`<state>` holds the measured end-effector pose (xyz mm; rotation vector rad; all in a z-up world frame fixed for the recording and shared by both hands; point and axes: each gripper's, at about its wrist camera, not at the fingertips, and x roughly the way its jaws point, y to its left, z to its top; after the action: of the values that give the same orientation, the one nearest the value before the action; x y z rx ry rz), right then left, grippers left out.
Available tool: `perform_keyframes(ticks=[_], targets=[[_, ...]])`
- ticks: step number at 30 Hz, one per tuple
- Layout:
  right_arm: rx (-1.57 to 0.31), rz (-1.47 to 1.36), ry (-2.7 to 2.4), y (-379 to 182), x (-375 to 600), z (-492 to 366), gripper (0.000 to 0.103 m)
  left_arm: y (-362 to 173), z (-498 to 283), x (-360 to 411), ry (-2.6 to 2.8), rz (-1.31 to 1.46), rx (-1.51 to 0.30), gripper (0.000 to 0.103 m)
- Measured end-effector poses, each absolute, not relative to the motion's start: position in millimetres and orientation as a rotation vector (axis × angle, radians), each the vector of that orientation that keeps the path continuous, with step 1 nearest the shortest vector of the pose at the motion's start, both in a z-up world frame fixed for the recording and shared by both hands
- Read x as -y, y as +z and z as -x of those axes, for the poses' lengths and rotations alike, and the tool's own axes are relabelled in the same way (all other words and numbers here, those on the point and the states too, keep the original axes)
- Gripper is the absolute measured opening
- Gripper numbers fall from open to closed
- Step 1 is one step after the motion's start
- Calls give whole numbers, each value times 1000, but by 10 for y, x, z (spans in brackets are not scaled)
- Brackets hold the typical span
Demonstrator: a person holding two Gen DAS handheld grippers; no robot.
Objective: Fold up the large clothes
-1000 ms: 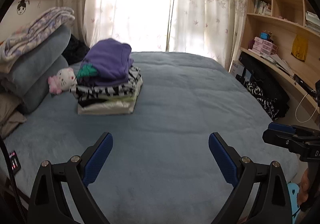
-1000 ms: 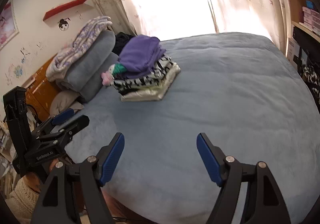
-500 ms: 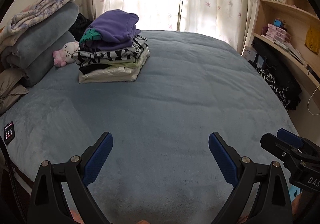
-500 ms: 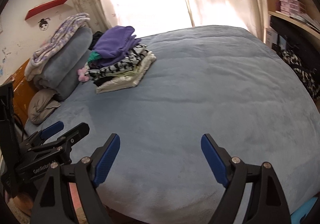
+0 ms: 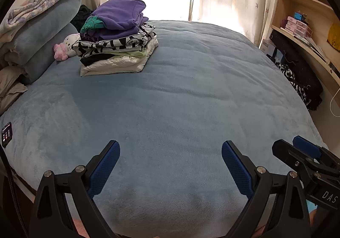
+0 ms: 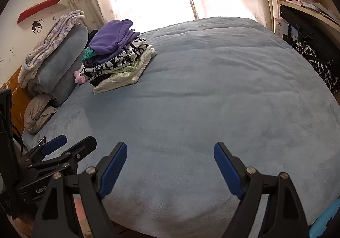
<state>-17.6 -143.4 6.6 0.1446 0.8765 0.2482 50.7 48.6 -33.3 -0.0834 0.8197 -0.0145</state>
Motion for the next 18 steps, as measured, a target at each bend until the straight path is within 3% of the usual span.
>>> perform_keyframes(ticks=[18], targets=[[-865, -110, 234, 65, 1405, 194, 84, -349, -509, -389, -32, 67, -825, 96]])
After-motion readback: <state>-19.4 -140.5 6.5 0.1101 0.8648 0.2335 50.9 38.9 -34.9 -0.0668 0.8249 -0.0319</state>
